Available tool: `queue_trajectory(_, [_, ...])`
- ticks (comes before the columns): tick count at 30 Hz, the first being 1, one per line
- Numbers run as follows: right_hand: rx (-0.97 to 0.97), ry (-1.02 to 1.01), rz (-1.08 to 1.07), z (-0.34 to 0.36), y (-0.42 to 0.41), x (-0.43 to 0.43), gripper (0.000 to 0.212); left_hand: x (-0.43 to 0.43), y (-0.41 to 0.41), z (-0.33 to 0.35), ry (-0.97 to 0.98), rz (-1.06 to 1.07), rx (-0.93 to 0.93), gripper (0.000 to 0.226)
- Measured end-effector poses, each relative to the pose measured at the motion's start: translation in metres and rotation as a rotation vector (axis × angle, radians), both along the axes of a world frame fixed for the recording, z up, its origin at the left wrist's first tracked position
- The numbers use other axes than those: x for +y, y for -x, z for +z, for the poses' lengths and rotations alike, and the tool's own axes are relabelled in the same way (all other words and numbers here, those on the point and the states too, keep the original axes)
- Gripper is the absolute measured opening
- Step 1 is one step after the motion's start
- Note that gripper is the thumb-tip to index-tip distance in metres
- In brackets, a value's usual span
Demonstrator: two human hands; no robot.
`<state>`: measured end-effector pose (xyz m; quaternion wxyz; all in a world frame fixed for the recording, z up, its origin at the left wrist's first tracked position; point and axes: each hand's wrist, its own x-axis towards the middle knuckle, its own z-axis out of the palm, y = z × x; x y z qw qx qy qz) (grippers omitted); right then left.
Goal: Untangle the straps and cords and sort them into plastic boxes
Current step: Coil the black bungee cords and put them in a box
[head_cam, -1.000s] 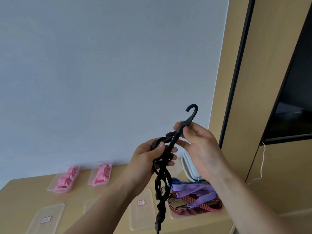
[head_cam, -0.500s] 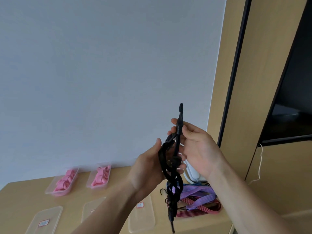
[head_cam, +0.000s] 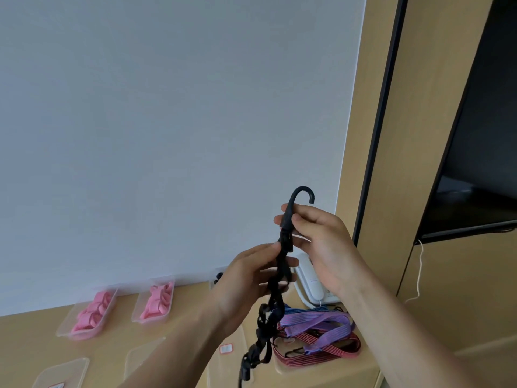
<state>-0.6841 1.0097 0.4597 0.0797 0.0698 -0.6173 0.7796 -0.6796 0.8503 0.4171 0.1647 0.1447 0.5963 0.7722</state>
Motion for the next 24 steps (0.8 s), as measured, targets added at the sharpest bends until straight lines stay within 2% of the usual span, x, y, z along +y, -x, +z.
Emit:
queue_trajectory(2, [0.009, -0.021, 0.010, 0.001, -0.001, -0.003, 0.024, 0.000, 0.002, 0.005, 0.047, 0.038, 0.072, 0.052])
queue_trajectory(4, [0.020, -0.039, 0.012, 0.003, -0.002, -0.008, 0.022, 0.003, 0.005, 0.008, 0.043, 0.088, 0.114, 0.051])
queue_trajectory(9, [0.034, -0.054, -0.071, 0.004, -0.004, -0.019, 0.017, 0.000, 0.007, 0.007, -0.023, 0.061, 0.126, 0.030])
queue_trajectory(17, [0.065, -0.040, -0.125, 0.005, -0.002, -0.028, 0.021, 0.000, 0.007, 0.002, -0.080, -0.021, 0.099, 0.019])
queue_trajectory(24, [0.072, -0.027, -0.113, 0.002, 0.002, -0.028, 0.018, -0.007, 0.010, -0.005, -0.103, -0.032, 0.036, 0.028])
